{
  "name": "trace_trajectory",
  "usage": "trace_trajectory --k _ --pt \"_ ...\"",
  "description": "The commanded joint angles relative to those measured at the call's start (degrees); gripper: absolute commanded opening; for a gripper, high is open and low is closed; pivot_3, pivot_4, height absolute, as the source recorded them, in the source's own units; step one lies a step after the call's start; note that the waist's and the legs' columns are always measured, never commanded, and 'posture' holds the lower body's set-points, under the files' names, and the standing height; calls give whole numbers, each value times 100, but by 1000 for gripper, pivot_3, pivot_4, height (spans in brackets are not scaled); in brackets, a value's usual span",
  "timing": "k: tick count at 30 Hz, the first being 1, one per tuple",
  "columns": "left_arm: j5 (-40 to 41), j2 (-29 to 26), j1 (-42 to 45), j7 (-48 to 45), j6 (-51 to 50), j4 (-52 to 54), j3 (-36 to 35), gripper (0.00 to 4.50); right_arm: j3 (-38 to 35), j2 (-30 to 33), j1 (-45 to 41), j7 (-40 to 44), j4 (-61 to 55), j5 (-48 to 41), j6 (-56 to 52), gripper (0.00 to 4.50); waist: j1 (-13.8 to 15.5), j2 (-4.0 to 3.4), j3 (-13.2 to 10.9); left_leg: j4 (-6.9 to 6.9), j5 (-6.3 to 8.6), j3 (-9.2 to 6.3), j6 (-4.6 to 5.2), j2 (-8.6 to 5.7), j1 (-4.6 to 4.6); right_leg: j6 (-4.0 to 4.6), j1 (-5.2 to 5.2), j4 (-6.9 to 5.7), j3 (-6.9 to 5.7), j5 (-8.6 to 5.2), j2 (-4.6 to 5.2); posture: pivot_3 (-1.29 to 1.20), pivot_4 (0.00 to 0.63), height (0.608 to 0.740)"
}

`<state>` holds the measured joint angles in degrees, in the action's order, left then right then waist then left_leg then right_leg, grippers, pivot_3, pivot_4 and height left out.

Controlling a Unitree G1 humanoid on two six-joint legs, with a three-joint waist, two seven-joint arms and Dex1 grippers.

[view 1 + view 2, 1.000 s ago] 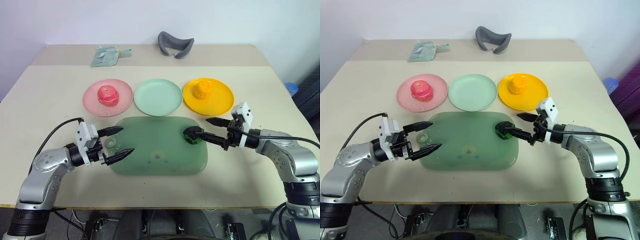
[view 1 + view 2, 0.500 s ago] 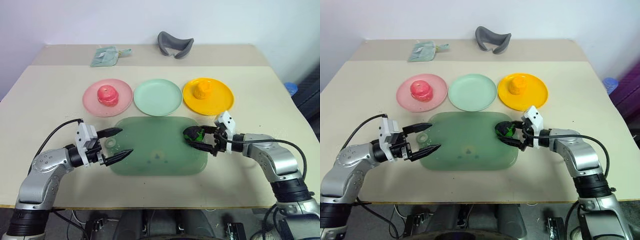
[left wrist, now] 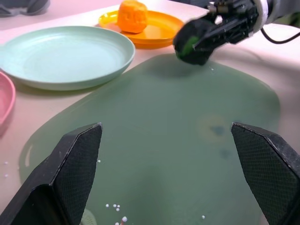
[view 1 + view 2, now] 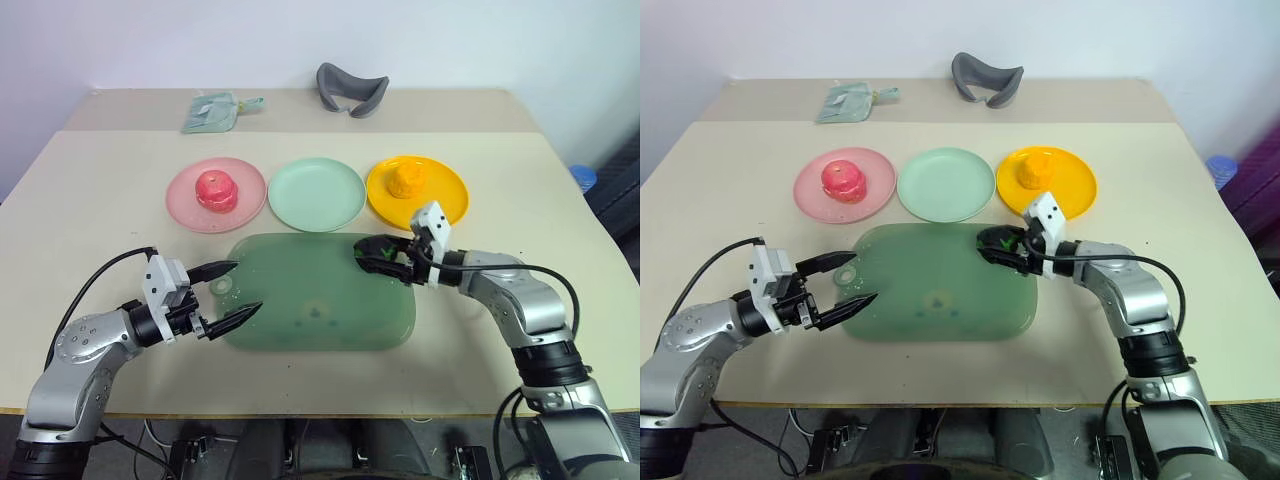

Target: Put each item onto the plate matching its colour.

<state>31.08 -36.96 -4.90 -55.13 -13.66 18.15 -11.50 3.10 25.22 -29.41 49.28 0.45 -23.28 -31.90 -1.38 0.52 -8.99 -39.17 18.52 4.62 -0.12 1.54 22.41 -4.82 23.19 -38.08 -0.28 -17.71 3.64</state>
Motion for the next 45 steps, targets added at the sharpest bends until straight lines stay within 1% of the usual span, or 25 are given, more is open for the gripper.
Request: trace_trajectory --k 1,4,8,11,12,14,16,18,21,23,25,29,30,32,34,37,39,41,45 --pt "140 31 -21 123 -10 244 -165 4500 -2 -333 -638 -348 348 189 344 2745 5 0 0 1 -1 0 -1 0 0 0 1 -1 0 0 0 0 150 740" --pt "-84 128 -78 517 -22 287 -133 4500 229 -808 -1301 -679 1663 783 1245 2745 15 1 1 1 -2 0 -3 -2 0 0 1 -1 -1 0 0 0 150 740" --pt "-283 281 -144 900 8 348 -112 4500 251 -1496 -2326 -1019 4414 1358 2820 2745 4 2 2 0 -3 5 -6 -3 1 0 2 -1 -2 0 0 0 150 740" --pt "-343 357 -169 1063 39 403 -139 4500 115 -1761 -2895 -1167 5806 1539 3492 2745 -15 1 1 0 -4 8 -6 -4 1 0 3 -2 -2 0 -1 0 150 740" --pt "-376 384 -185 1122 51 417 -150 4500 55 -1832 -3038 -1313 6153 1589 3698 2985 -28 1 0 1 -3 8 -6 -3 3 0 3 -2 -2 0 -1 0 150 740" --pt "-545 483 -210 1347 163 419 -169 4500 -34 -1913 -3213 -1711 6645 1720 4103 3626 -71 1 0 1 -3 9 -6 -3 3 0 3 -2 -2 0 0 0 150 740" --pt "-747 643 -210 1610 342 401 -164 4500 -138 -1932 -3259 -1863 6862 1755 4374 4473 -113 1 1 1 -4 8 -7 -3 3 0 2 -3 -2 0 1 0 150 740" --pt "-876 745 -215 1709 501 380 -143 4500 -270 -1891 -3247 -1784 6865 1711 4566 4473 -130 0 0 2 -4 8 -7 -1 3 0 2 -3 -3 0 0 0 150 740" --pt "-932 822 -242 1737 644 345 -124 4500 -483 -1752 -3106 -1363 6497 1534 4770 4473 -136 -1 0 5 -5 8 -9 1 2 0 4 -4 -2 0 -1 0 150 740" --pt "-1126 853 -206 1794 880 196 -112 4500 -600 -1568 -2673 -1013 5564 1319 4846 4473 -112 0 0 5 -5 7 -9 1 3 0 2 -3 -3 0 -1 0 150 740" --pt "-1387 872 -139 1878 1163 5 -75 4500 -602 -1340 -2003 -898 4179 1177 4466 4473 -88 0 0 4 -4 3 -8 -1 3 0 -4 -2 -4 0 2 0 150 740" --pt "-1335 901 59 1776 1371 -291 -50 4500 -565 -871 -254 -1074 1013 858 3108 4473 -35 0 1 5 -2 -3 -5 -2 4 -1 -6 -2 -5 1 6 0 150 740" --pt "-1302 887 88 1739 1391 -351 -67 4500 -567 -752 128 -1129 449 831 2858 4473 -31 0 1 6 -2 -2 -5 -1 5 -1 -4 -1 -5 0 6 0 150 740" --pt "-985 786 75 1449 1296 -448 -170 4500 -659 -440 1063 -1138 -609 799 2589 4473 -34 -1 1 7 -3 -2 -6 0 4 -1 -3 1 -4 0 6 0 150 740" --pt "-791 726 11 1274 1302 -534 -313 4500 -831 -189 1812 -1113 -1344 605 2275 4473 -62 0 1 9 -3 -2 -6 0 2 -1 -3 2 -4 0 6 0 150 740" --pt "-513 650 -179 1060 1359 -629 -588 4500 -1290 84 2865 -1236 -1959 476 2030 4473 -70 -1 3 9 -2 -2 -4 0 -2 -1 -6 3 -3 0 5 0 150 740" --pt "-468 623 -306 926 1445 -766 -673 4500 -1515 183 3365 -1297 -2143 459 1980 4473 -67 0 3 9 0 -1 -2 0 -4 0 -9 4 -3 0 5 0 150 740" --pt "-494 623 -375 834 1513 -949 -677 4500 -1678 233 3642 -1320 -2179 429 1966 4473 -75 0 3 9 11 -2 19 0 -9 0 -13 5 -3 0 5 0 150 740" --pt "-507 685 -416 817 1597 -1020 -660 4500 -1925 273 3749 -1386 -2037 368 2022 4473 -64 0 3 6 13 -2 22 -1 -13 0 -19 4 -3 0 5 0 150 740"
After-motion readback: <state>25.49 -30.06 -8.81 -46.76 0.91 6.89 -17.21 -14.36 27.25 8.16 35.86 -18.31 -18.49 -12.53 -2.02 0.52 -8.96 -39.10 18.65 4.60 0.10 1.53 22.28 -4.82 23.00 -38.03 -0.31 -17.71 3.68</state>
